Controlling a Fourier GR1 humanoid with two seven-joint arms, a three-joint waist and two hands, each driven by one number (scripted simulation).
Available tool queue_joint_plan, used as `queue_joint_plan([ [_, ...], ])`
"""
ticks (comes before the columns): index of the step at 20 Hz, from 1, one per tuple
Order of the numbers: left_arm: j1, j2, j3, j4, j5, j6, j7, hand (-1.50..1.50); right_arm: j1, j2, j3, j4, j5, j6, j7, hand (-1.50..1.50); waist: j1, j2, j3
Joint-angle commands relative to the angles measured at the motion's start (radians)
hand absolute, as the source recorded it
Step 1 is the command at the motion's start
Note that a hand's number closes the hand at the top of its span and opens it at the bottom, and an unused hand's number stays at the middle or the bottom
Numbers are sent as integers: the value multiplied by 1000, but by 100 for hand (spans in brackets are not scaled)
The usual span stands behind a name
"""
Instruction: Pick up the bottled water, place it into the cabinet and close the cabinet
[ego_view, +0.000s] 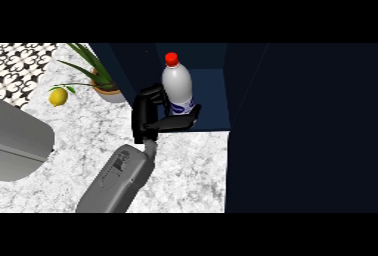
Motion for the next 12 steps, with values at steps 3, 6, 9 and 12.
queue_joint_plan([
  [3,-279,22,40,199,-39,-8,56,150,15,-15,18,7,0,32,-20,-150,-61,31,-2],
  [6,-386,38,73,362,-46,-55,45,150,-38,-9,-22,73,-6,29,-36,-150,-46,35,-2],
  [9,-469,13,125,524,-41,-95,-44,150,-18,-18,-4,-5,-9,14,10,-150,-45,34,-3],
  [12,-518,25,155,652,-66,-78,-106,150,-8,7,20,50,22,11,-36,-150,-47,36,-3],
])
